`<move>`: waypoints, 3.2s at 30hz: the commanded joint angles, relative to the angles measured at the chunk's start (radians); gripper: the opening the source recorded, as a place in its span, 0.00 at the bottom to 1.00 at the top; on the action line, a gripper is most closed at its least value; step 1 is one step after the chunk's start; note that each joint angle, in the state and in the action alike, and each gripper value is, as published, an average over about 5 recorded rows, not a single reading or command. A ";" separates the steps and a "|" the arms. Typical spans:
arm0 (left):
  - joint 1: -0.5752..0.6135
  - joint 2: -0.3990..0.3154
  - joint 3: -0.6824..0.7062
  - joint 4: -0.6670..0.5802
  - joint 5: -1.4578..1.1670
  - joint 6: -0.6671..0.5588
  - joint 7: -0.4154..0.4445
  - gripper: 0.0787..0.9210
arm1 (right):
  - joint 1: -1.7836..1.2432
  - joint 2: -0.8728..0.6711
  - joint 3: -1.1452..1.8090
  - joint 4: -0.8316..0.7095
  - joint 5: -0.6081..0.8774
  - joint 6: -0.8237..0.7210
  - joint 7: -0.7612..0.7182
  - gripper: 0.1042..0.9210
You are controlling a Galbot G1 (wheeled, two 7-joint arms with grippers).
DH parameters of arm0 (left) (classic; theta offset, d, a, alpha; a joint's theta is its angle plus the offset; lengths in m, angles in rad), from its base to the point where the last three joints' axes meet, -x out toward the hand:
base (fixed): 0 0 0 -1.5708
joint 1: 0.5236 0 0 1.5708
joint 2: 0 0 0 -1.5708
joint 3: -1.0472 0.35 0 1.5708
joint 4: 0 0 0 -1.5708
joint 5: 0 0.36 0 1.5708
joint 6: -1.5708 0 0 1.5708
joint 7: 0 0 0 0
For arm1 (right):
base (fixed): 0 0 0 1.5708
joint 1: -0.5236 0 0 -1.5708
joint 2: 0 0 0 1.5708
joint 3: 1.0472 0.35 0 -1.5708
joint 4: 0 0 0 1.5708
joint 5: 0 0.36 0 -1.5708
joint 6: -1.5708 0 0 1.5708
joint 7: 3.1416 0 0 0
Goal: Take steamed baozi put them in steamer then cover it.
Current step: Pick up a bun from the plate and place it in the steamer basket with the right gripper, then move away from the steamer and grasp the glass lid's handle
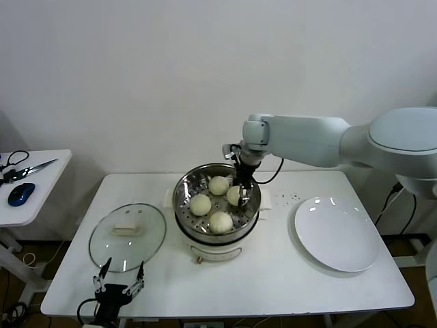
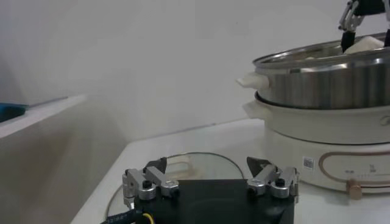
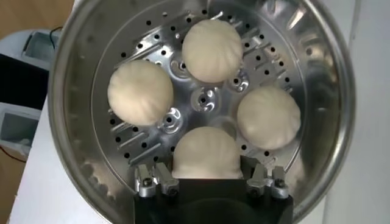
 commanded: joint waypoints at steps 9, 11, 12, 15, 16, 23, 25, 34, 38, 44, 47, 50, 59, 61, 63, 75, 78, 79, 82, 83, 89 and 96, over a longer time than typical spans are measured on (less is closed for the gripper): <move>-0.002 0.002 -0.001 -0.002 0.000 0.002 0.000 0.88 | -0.015 -0.019 0.028 0.007 -0.033 -0.005 0.006 0.86; -0.001 0.002 -0.001 -0.004 0.001 0.002 0.000 0.88 | 0.003 -0.035 0.034 0.019 -0.032 -0.003 -0.002 0.87; -0.001 0.002 -0.001 -0.004 0.002 0.002 0.000 0.88 | 0.014 -0.046 0.038 0.027 -0.032 0.000 -0.006 0.88; -0.001 0.003 -0.002 -0.005 0.002 0.002 0.000 0.88 | 0.046 -0.088 0.057 0.056 -0.028 0.011 -0.018 0.88; -0.001 0.003 -0.002 -0.005 0.002 0.002 0.000 0.88 | 0.056 -0.105 0.065 0.067 -0.024 0.015 -0.020 0.88; -0.003 0.003 -0.002 -0.011 0.009 0.006 0.001 0.88 | 0.108 -0.286 0.134 0.160 0.072 0.140 0.124 0.88; -0.006 0.002 -0.004 -0.012 0.014 0.007 -0.001 0.88 | 0.102 -0.350 0.158 0.190 0.097 0.213 0.230 0.88; -0.031 -0.010 -0.026 -0.023 0.066 0.013 -0.016 0.88 | -0.193 -0.678 0.492 0.336 0.094 0.419 0.570 0.88; -0.042 -0.020 -0.042 -0.031 0.091 0.014 -0.012 0.88 | -0.474 -0.771 0.762 0.388 0.053 0.446 0.646 0.88; -0.058 -0.031 -0.079 -0.046 0.173 0.010 -0.010 0.88 | -0.942 -0.814 1.257 0.466 -0.031 0.464 0.738 0.88; -0.068 -0.032 -0.086 -0.063 0.230 0.022 -0.011 0.88 | -1.167 -0.791 1.500 0.519 -0.071 0.461 0.780 0.88; -0.083 -0.032 -0.094 -0.075 0.310 0.038 -0.014 0.88 | -1.349 -0.747 1.688 0.557 -0.117 0.460 0.804 0.88; -0.119 0.020 -0.135 -0.087 0.896 0.040 -0.015 0.88 | -1.758 -0.573 2.130 0.642 -0.186 0.437 0.806 0.88; -0.124 0.038 -0.142 -0.081 1.081 0.039 -0.011 0.88 | -1.817 -0.540 2.181 0.654 -0.203 0.426 0.805 0.88; -0.128 0.057 -0.139 -0.071 1.242 0.051 -0.002 0.88 | -1.864 -0.506 2.225 0.663 -0.216 0.415 0.805 0.88; -0.281 0.119 -0.029 0.250 1.511 0.022 -0.096 0.88 | -2.001 -0.383 2.309 0.661 -0.294 0.407 0.791 0.88; -0.318 0.119 -0.016 0.323 1.477 -0.015 -0.125 0.88 | -2.003 -0.370 2.302 0.653 -0.320 0.406 0.789 0.88; -0.331 0.121 -0.013 0.345 1.467 -0.024 -0.129 0.88 | -2.002 -0.367 2.299 0.650 -0.328 0.405 0.788 0.88; -0.374 0.127 -0.002 0.406 1.440 -0.039 -0.128 0.88 | -1.997 -0.362 2.294 0.642 -0.346 0.401 0.789 0.88; -0.392 0.129 -0.001 0.425 1.433 -0.042 -0.128 0.88 | -1.995 -0.362 2.293 0.640 -0.350 0.399 0.789 0.88; -0.484 0.146 0.006 0.507 1.408 -0.043 -0.133 0.88 | -1.981 -0.359 2.289 0.632 -0.370 0.392 0.789 0.88; -0.559 0.149 0.024 0.599 1.408 -0.039 -0.167 0.88 | -1.971 -0.351 2.292 0.618 -0.389 0.392 0.783 0.88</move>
